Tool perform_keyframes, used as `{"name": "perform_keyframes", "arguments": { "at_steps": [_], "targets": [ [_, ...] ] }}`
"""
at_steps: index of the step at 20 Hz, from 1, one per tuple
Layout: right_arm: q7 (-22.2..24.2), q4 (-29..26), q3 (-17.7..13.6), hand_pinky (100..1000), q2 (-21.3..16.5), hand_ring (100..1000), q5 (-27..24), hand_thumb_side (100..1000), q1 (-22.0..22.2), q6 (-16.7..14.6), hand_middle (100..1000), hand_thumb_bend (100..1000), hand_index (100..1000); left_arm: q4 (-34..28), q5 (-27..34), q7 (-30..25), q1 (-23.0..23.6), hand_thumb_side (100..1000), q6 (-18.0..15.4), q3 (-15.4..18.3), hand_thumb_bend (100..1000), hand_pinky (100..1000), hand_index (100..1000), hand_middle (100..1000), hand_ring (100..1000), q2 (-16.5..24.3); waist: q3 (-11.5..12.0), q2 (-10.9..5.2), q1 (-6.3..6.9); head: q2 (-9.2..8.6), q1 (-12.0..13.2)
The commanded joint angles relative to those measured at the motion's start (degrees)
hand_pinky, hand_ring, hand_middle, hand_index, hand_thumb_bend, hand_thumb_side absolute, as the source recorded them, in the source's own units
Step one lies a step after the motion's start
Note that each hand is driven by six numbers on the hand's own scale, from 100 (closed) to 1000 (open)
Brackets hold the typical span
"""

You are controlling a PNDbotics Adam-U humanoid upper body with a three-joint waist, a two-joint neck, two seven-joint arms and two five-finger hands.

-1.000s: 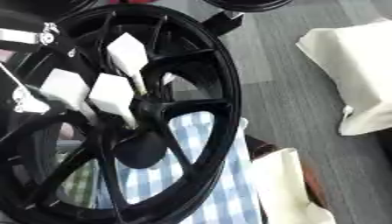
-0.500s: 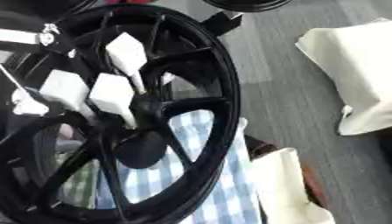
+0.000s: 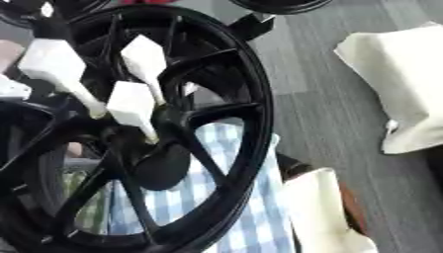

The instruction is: Pull the pin out of the wheel hub.

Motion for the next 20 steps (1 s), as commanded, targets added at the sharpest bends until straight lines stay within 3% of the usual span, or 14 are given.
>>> {"name": "perform_keyframes", "arguments": {
  "at_steps": [1, 6, 11, 20],
  "targets": [
    [-0.41, -0.49, -1.09, 872, -0.96, 751, 0.06, 668, 0.08, -0.19, 662, 100, 735, 2.27, -0.17, 3.27, -0.87, 100, -0.11, 6.04, 100, 701, 379, 287, 514, 2.79, 0.32, -1.48, -0.46, -0.59, -0.66],
    [-0.68, -0.6, -1.42, 872, -1.08, 751, 0.3, 667, 0.47, -0.32, 663, 100, 735, 8.84, -3.94, 7.88, 1.98, 100, 1.85, 13.55, 100, 698, 379, 286, 511, 5.71, 1.17, -1.39, -0.69, -0.24, -0.92],
    [-0.83, -0.79, -1.63, 872, -1.24, 751, 0.45, 664, 0.35, -0.44, 663, 100, 736, 16.07, -7.5, 12.35, 8.2, 100, 4.11, 20.4, 100, 696, 387, 291, 513, 8.97, 1.76, -1.05, -0.92, -0.55, -0.77],
    [-1.19, -0.94, -2.03, 872, -1.14, 751, 0.54, 662, 0.38, -0.64, 663, 100, 736, 27.56, -5.59, 20.6, 21.45, 100, -0.98, 29.19, 100, 695, 396, 295, 513, 11.47, 2.29, -0.72, -1.35, -0.88, -0.62]
  ]
}}
